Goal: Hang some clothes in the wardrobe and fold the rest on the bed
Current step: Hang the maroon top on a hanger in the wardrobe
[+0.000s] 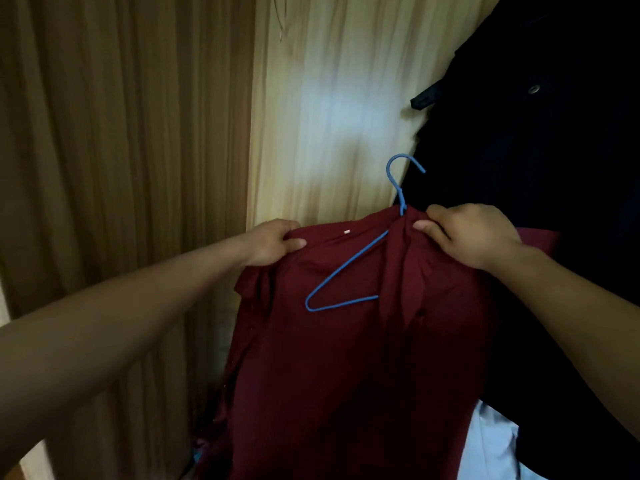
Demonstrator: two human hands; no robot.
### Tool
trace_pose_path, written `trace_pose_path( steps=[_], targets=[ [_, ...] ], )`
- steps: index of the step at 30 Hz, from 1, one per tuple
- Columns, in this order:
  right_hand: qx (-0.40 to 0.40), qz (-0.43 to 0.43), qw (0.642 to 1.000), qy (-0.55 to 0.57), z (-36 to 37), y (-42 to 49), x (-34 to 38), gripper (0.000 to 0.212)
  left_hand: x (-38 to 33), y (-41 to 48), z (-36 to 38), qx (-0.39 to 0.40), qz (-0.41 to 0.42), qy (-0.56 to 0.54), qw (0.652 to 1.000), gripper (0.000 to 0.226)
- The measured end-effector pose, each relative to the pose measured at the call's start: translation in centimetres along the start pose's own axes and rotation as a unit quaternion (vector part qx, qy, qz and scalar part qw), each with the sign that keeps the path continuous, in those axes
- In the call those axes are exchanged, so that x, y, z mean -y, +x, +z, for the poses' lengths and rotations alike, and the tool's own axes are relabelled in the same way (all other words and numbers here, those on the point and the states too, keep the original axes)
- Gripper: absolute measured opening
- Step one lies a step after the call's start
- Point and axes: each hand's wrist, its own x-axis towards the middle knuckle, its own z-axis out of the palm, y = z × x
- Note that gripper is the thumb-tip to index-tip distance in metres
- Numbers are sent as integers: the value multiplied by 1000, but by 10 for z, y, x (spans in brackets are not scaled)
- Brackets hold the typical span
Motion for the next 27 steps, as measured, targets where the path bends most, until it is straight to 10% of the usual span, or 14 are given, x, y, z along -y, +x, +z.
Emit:
trace_pose_path(
  steps=[7,18,27],
  targets=[
    [-35,60,997,-27,-8,4,-2,65,-37,17,-56,-62,-46,343,936,53],
    [-70,110,990,48,-44,30,42,45,-126,24,-50,-13,-20,-218,976,28],
    [-155,189,950,194,-67,38,34,43,-125,24,-40,-32,214,40,976,25]
  ],
)
